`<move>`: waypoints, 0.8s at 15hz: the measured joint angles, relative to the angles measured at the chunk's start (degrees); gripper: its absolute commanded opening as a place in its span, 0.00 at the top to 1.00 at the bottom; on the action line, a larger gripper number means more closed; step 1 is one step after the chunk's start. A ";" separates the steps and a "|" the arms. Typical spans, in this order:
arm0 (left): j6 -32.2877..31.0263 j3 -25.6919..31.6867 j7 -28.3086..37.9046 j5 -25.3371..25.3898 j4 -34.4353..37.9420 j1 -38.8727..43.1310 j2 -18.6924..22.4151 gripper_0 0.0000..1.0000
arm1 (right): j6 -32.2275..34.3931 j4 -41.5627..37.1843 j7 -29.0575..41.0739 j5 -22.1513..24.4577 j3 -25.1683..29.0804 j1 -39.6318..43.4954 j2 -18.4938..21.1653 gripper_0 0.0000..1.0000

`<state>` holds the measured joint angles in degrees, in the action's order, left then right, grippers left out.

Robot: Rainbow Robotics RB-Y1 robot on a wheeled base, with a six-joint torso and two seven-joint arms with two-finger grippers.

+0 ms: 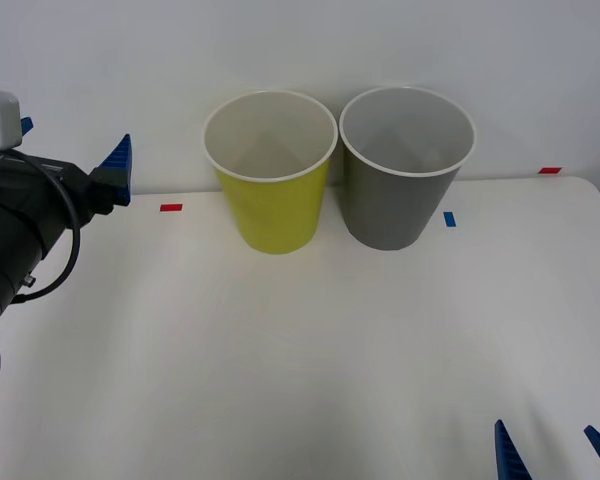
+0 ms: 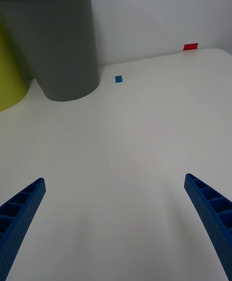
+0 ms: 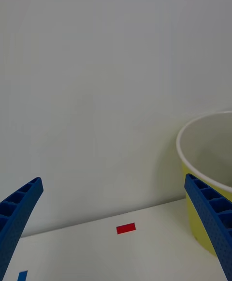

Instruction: Put cans in the gray bin and PET bottles in the light green bin.

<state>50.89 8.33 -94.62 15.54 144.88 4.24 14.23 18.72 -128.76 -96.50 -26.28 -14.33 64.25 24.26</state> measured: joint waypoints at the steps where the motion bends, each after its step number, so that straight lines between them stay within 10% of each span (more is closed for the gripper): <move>1: 0.00 0.68 0.11 0.32 0.95 1.82 -0.38 0.00 | 0.00 0.00 0.00 0.00 0.00 0.00 0.00 0.00; 7: -11.47 1.87 0.04 3.68 0.92 13.65 1.27 0.00 | 0.00 0.00 0.00 0.00 0.00 0.00 0.00 0.00; 12: -35.49 -0.75 -1.00 4.75 -7.55 22.79 3.01 0.00 | 0.00 0.00 0.00 0.00 0.00 0.00 0.00 0.00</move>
<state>15.39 7.57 -95.61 20.29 137.33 27.03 17.24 18.72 -128.76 -96.50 -26.28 -14.33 64.25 24.26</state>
